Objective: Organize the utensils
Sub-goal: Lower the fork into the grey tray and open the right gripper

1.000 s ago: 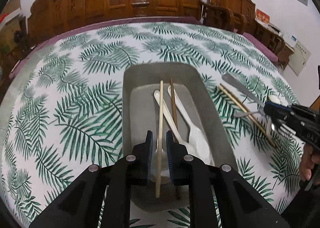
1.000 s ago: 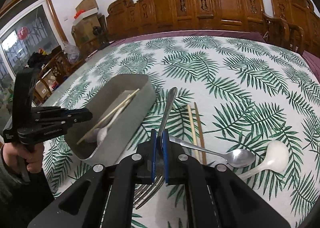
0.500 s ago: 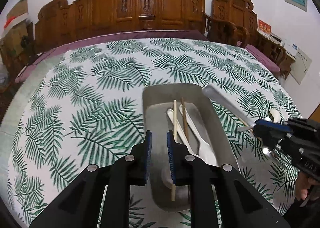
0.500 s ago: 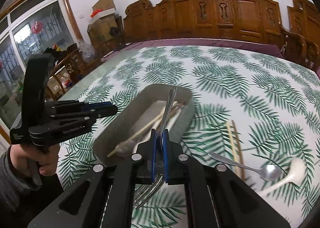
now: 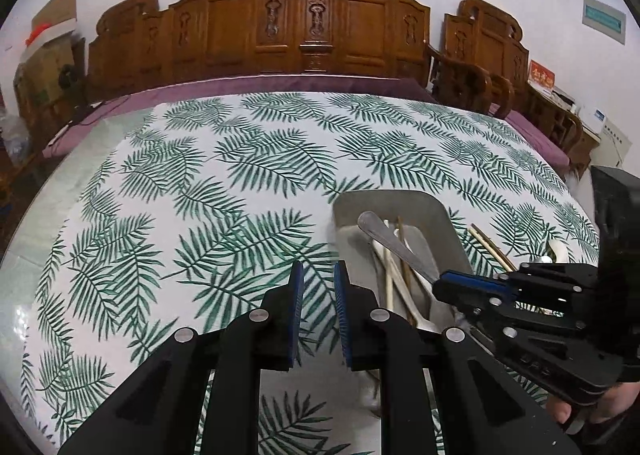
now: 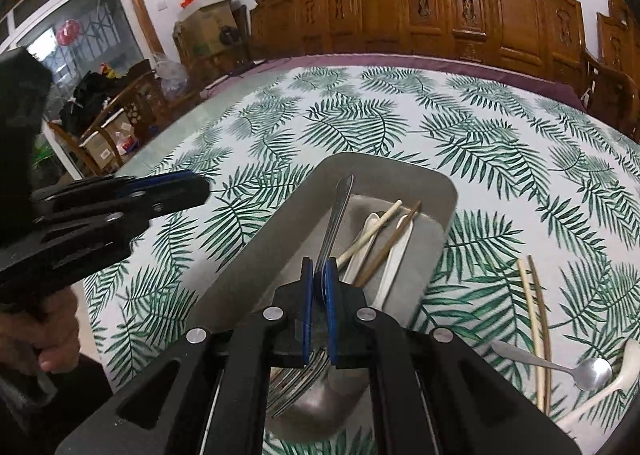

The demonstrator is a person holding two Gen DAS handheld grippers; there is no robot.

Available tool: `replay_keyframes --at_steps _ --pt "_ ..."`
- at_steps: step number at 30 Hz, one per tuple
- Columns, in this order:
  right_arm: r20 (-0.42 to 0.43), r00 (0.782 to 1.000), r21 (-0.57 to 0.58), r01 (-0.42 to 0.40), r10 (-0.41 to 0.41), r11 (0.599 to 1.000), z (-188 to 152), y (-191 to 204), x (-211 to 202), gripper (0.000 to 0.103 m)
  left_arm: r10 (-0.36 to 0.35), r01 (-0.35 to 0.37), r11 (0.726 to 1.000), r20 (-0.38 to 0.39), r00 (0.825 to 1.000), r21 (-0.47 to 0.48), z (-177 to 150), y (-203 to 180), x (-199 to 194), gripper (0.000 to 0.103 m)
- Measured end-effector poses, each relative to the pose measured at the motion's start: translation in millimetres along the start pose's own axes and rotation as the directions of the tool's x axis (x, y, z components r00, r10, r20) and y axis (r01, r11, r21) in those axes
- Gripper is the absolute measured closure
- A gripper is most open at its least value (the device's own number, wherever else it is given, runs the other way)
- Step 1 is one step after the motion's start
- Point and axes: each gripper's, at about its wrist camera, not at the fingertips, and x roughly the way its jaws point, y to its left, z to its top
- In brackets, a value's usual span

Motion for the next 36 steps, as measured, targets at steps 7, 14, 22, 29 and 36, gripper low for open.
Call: replay_keyframes --at_steps 7,14,22,29,36 --pt "-0.039 0.998 -0.002 0.057 -0.057 0.998 11 6 22 0.095 0.009 -0.009 1.0 0.007 1.0 -0.013 0 8 -2 0.089" --pt "-0.083 0.995 0.022 0.05 -0.048 0.998 10 5 34 0.095 0.009 -0.009 1.0 0.008 1.0 -0.009 0 8 -2 0.089" --pt "-0.122 0.992 0.003 0.026 -0.025 1.0 2 18 40 0.094 0.009 -0.008 1.0 0.006 1.0 -0.008 0 7 -1 0.088" --pt "-0.084 0.996 -0.006 0.007 -0.007 1.0 5 15 28 0.094 0.006 -0.006 1.0 0.007 1.0 -0.001 -1 5 -1 0.088" --pt "0.028 1.0 -0.052 -0.012 0.014 0.999 9 -8 -25 0.094 -0.011 0.011 1.0 0.006 1.0 0.015 -2 -4 -2 0.088"
